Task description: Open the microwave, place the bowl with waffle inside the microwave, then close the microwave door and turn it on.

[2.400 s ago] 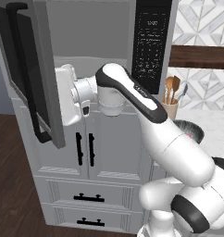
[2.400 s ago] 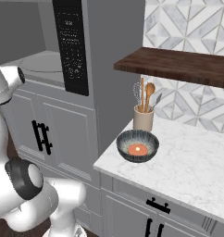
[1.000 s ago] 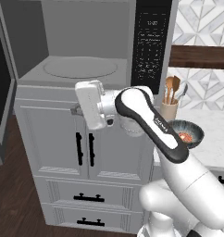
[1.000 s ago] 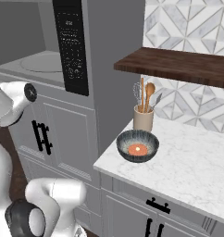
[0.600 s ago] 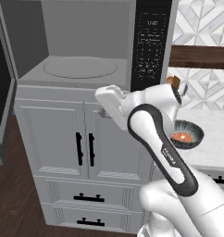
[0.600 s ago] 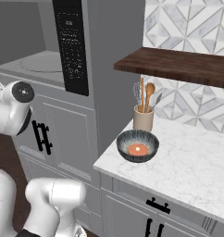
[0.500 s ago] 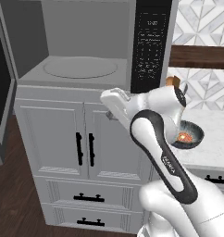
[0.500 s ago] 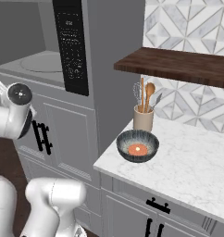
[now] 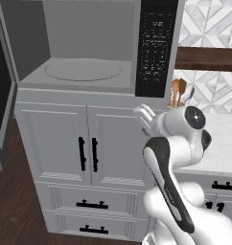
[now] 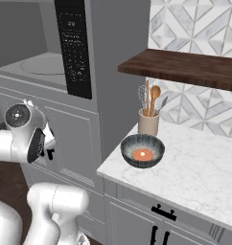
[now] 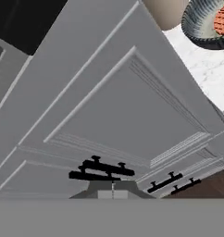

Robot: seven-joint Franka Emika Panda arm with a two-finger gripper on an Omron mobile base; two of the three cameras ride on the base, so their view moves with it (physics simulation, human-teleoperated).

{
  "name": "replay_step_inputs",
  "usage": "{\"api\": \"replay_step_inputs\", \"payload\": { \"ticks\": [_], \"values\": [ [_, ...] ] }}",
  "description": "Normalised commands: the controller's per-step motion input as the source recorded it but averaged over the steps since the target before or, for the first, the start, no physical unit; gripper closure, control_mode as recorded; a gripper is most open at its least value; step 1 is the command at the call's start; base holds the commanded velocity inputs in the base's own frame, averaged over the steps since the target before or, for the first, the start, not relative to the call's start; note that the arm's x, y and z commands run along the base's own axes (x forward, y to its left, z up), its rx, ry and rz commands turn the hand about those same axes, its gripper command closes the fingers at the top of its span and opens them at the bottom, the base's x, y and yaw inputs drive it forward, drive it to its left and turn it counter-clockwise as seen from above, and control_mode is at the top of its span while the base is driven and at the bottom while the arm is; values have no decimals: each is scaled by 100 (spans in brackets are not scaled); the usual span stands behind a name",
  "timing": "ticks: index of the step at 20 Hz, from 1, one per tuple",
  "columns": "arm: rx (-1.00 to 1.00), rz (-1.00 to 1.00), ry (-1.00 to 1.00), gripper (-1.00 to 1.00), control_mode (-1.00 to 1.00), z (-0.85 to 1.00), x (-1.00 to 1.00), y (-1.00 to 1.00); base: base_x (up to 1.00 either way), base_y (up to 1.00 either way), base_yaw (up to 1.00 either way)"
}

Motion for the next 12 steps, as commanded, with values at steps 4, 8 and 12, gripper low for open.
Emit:
{"api": "replay_step_inputs", "payload": {
  "ticks": [4,8,12],
  "values": [
    [-16,-35,27,100,-100,0,13,-100,0,0,0],
    [-1,-20,14,100,-100,-3,-1,-100,0,0,0],
    [9,-8,2,100,-100,-17,-35,-100,0,0,0]
  ]
}}
